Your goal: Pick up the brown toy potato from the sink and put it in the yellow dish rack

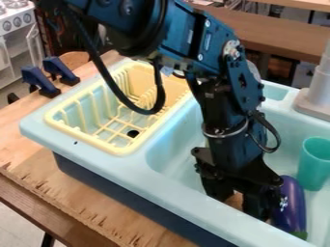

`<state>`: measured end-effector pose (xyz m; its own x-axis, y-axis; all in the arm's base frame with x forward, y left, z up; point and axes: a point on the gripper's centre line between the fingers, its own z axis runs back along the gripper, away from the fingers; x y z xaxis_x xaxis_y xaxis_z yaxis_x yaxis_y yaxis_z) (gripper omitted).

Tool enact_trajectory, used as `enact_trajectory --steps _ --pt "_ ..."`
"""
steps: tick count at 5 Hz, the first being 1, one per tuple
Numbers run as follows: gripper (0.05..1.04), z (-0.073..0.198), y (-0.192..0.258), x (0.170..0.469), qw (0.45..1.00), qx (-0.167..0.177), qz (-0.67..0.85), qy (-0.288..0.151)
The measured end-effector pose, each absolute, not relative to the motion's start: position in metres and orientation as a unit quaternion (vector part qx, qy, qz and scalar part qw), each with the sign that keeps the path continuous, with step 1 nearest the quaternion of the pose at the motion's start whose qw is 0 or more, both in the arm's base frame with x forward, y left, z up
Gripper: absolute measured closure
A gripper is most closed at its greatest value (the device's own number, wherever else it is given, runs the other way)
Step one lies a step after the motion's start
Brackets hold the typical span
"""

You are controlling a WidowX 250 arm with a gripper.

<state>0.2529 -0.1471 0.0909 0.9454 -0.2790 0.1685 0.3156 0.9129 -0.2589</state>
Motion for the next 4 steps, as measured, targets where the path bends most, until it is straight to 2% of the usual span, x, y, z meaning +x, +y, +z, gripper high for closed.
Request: enact_trajectory --steps 1,2,3,4 --pt "0.380 0.115 -0.142 0.247 0.974 -0.138 -0.158 -0.084" --pt "0.380 0.164 -0.136 0.235 0.967 -0.131 -0.175 -0.134" --pt "0.380 0.199 -0.122 0.221 0.961 -0.134 -0.177 -0.167" --pt "0.380 0.211 -0.102 0.222 0.967 -0.110 -0.153 -0.170"
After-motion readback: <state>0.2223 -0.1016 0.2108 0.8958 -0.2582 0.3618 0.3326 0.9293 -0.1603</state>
